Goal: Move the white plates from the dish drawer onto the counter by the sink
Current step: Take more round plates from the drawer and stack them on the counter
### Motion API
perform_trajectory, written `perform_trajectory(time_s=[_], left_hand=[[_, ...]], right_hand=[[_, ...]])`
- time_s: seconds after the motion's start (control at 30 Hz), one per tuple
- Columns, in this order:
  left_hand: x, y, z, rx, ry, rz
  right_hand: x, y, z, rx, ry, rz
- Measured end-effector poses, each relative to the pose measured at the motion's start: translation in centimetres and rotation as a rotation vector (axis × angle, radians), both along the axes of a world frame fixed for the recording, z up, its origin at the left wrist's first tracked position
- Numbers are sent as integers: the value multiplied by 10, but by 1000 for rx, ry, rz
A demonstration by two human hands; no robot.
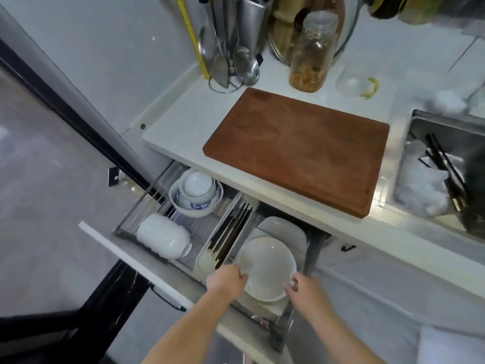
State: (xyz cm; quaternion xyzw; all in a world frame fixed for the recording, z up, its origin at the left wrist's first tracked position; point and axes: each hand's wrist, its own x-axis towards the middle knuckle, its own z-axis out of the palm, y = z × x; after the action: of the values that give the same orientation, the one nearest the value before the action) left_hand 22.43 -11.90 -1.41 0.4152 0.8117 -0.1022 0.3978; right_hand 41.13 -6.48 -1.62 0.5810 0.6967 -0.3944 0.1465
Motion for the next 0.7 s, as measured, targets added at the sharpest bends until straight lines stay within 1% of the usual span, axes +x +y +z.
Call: perform_trajectory(time_s=[0.13, 0.27, 0.47, 0.57, 0.7], left_hand=[[-15, 10, -31, -27, -30, 29], [-16, 17, -59, -49, -66, 58], [-14, 19, -93, -94, -74, 128], [-14, 20, -105, -119, -76, 165], [-13, 25, -119, -117, -85, 206]], right_hand=[[-19, 7, -21, -47, -62, -53], [-25, 11, -47, -133, -60, -154], [-32, 29, -86, -163, -87, -200], [-37, 40, -102, -178, -152, -185], [-44, 50, -118, -172, -308, -87]])
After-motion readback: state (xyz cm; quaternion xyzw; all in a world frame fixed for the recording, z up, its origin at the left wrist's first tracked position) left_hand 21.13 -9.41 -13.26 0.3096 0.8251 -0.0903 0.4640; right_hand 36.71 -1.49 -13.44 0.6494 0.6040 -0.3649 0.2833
